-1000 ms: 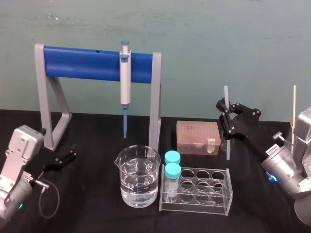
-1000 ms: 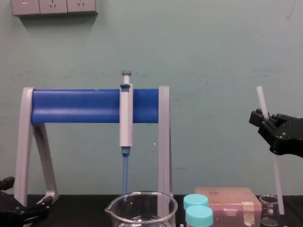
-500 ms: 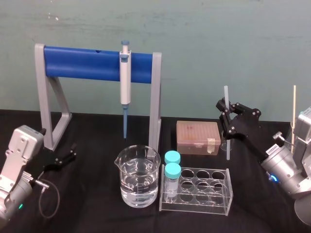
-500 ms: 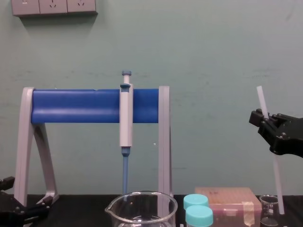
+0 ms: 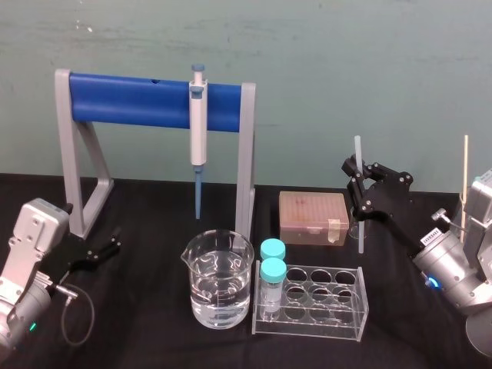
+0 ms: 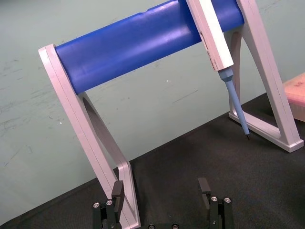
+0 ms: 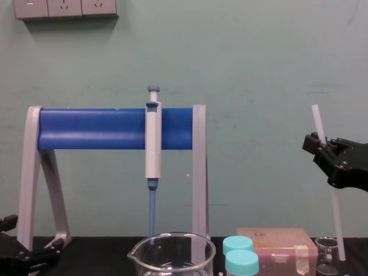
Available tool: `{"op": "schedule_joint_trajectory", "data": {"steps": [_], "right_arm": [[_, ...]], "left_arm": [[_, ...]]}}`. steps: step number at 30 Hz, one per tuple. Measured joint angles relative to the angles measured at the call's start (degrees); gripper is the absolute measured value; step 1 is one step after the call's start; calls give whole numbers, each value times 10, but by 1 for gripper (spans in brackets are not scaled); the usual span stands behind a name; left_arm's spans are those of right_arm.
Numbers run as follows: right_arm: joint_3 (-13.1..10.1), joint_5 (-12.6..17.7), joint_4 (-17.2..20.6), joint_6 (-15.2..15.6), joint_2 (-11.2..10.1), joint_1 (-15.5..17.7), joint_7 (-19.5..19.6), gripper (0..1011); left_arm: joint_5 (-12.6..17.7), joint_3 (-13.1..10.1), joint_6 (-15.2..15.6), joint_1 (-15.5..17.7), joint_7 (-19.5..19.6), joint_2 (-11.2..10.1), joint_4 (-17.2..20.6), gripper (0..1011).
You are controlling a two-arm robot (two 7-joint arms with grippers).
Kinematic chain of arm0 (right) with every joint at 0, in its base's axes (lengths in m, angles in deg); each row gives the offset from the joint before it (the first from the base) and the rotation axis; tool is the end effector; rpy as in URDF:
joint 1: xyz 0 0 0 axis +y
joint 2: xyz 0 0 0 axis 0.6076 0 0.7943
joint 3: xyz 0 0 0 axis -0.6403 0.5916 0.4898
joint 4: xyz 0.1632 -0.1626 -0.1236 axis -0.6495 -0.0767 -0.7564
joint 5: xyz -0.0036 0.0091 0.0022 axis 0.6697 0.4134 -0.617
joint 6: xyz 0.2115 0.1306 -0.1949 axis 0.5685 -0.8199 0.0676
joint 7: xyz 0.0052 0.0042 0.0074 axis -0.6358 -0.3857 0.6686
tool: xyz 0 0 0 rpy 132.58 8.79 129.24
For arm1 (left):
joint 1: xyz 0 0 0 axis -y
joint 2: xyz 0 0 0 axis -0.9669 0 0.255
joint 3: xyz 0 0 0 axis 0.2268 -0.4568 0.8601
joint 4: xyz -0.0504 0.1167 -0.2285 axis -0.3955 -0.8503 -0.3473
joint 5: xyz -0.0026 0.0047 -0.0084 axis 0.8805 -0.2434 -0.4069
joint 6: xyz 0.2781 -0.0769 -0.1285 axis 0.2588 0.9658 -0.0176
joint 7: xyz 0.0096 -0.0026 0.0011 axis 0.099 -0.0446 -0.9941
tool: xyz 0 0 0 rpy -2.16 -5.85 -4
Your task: Pick up the stirring rod with one hand, then place it down.
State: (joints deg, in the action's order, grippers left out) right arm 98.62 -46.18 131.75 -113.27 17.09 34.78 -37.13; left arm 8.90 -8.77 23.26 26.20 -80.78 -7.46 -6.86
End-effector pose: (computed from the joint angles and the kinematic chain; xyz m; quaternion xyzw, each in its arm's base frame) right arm 0.4065 -0.0519 -0.2656 0.1087 -0.1588 -0.4408 0.8767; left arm 0.3600 0.0644 -0.2805 0.1415 -0.1324 0.5799 0.7913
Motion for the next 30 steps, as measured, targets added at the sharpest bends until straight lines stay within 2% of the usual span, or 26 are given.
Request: {"op": "schedule_joint_trajectory", "data": {"steps": [30], "right_arm": [[0,0,0,0,0,0,0,70]], "left_arm": [[0,0,0,0,0,0,0,1000]]}}
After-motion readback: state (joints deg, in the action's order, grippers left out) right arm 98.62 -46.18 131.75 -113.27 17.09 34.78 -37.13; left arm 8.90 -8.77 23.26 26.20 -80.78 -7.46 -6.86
